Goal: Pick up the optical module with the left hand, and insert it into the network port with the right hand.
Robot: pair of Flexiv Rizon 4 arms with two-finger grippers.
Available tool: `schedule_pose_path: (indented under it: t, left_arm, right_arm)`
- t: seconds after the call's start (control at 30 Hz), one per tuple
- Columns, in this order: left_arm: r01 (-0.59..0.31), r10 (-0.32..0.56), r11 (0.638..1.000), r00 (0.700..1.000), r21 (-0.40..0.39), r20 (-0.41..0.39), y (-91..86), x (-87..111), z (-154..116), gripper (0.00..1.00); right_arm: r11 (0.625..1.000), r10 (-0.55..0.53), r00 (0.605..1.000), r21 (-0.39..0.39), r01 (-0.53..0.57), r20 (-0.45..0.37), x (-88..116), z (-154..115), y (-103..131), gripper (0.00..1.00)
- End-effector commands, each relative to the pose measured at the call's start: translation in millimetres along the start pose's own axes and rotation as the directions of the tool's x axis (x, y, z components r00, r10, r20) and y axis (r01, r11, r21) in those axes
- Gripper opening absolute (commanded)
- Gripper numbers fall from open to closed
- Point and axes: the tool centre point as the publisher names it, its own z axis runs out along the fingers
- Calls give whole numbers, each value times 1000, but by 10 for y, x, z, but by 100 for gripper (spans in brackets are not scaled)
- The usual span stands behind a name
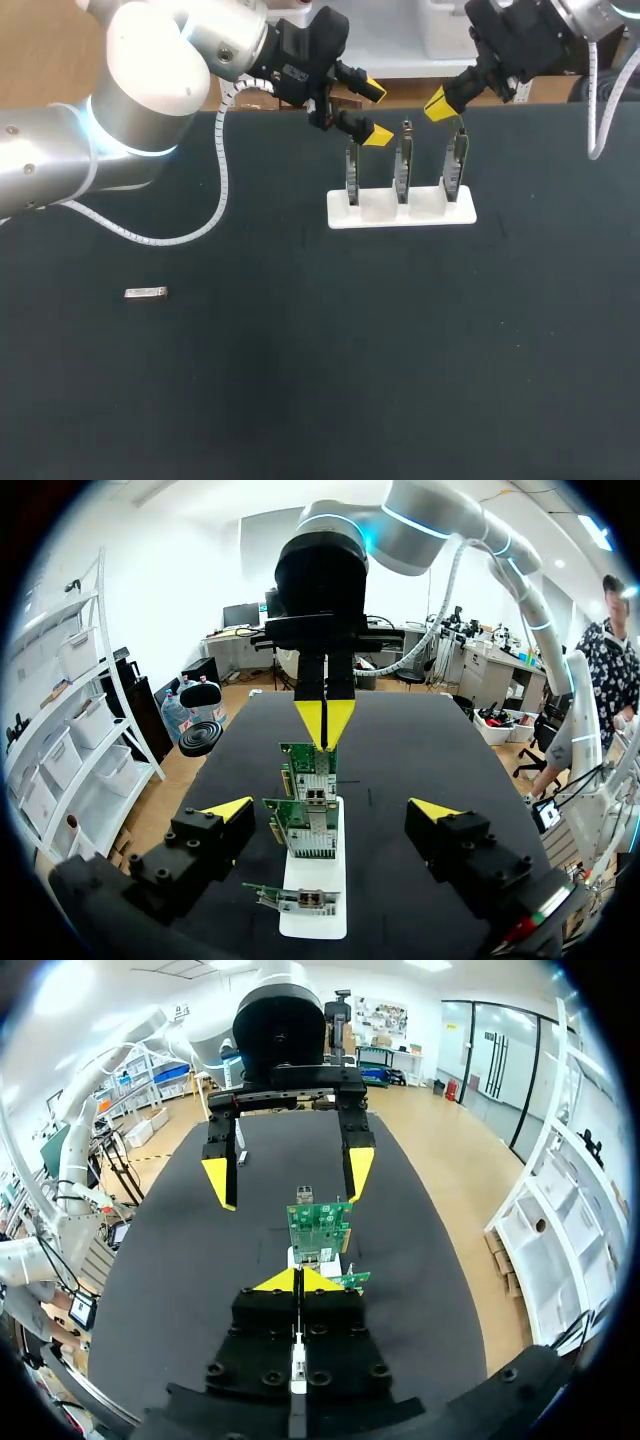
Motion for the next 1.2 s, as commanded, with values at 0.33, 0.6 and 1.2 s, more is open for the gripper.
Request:
schedule_pose_path:
  t: [0.33,0.6,1.2]
  left_arm:
    - [2,-2,1000,1000,4,-7,17,-12,0,100]
    - [2,-2,1000,1000,4,-7,17,-12,0,100]
    - [2,-2,1000,1000,4,-7,17,-12,0,100]
  right_arm:
    - [999,-27,1000,-30,28,4,-87,127,-147,0]
    - [999,-30,1000,-35,30,8,-113,170,-184,0]
    - [998,-26,1000,-61,27,12,-147,281,-189,0]
